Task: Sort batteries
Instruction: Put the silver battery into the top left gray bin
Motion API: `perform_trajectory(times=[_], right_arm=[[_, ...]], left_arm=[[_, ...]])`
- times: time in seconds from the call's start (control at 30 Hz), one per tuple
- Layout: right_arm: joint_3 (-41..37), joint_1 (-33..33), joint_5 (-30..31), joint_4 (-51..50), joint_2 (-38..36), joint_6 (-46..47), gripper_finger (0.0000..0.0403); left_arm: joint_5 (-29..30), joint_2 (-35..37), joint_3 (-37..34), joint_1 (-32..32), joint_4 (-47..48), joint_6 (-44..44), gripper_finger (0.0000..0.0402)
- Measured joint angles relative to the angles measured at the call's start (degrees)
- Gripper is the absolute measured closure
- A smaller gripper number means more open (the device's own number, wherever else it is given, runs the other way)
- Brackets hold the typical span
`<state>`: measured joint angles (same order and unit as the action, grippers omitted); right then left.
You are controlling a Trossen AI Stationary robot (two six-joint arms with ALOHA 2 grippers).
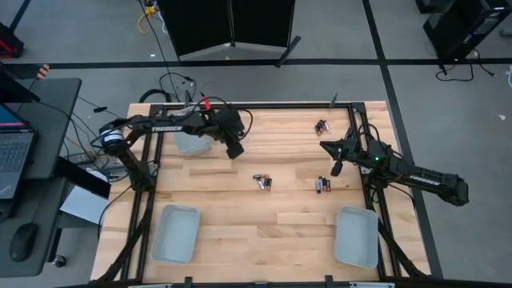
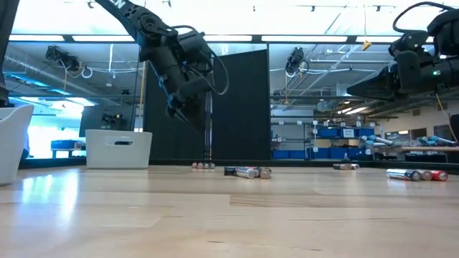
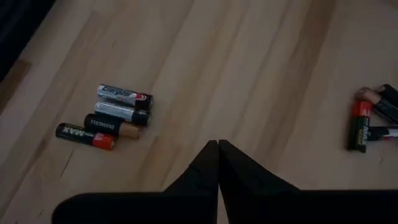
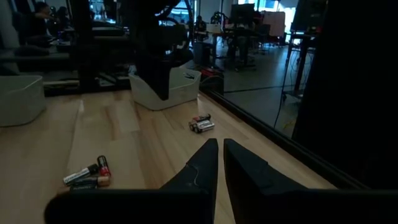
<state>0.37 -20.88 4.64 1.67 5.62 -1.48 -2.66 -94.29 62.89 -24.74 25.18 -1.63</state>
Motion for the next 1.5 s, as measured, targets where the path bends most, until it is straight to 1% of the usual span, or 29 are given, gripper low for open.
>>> perform_trajectory(times=[0.17,0.33,0.43,0.53,0.63,0.9,1.0,1.07,1.17,1.3,1.5], right_arm=[[0.0,0.0,0.0,0.0,0.0,0.0,0.0364],[0.0,0.0,0.0,0.0,0.0,0.0,0.0364],[0.0,0.0,0.0,0.0,0.0,0.0,0.0364],[0.0,0.0,0.0,0.0,0.0,0.0,0.0364],[0.0,0.0,0.0,0.0,0.0,0.0,0.0364],[0.0,0.0,0.0,0.0,0.0,0.0,0.0364],[0.0,0.0,0.0,0.0,0.0,0.0,0.0364],[0.0,0.0,0.0,0.0,0.0,0.0,0.0364],[0.0,0.0,0.0,0.0,0.0,0.0,0.0364],[0.0,0.0,0.1,0.0,0.0,0.0,0.0364],[0.0,0.0,0.1,0.0,0.0,0.0,0.0364]], left_arm=[[2.0,0.0,0.0,-0.5,-3.0,1.5,0.0353],[2.4,0.0,0.0,-0.8,-6.3,1.3,0.0298],[2.4,-0.4,1.1,-1.7,-5.3,1.7,0.0268],[0.9,-2.1,4.3,-2.6,-1.9,3.2,0.0247],[-0.4,-5.4,8.5,-3.1,1.5,6.0,0.0234],[-0.4,-15.6,20.8,-3.4,12.1,15.5,0.021],[-0.4,-18.8,23.7,-3.4,15.1,16.5,0.0198],[-0.4,-20.6,25.0,-3.4,17.0,17.7,0.0187],[0.5,-22.2,25.5,-3.4,17.1,19.2,0.0168],[3.5,-23.3,25.5,-3.6,16.5,20.8,0.0148],[3.9,-23.3,25.5,-5.1,15.7,22.6,0.014]])
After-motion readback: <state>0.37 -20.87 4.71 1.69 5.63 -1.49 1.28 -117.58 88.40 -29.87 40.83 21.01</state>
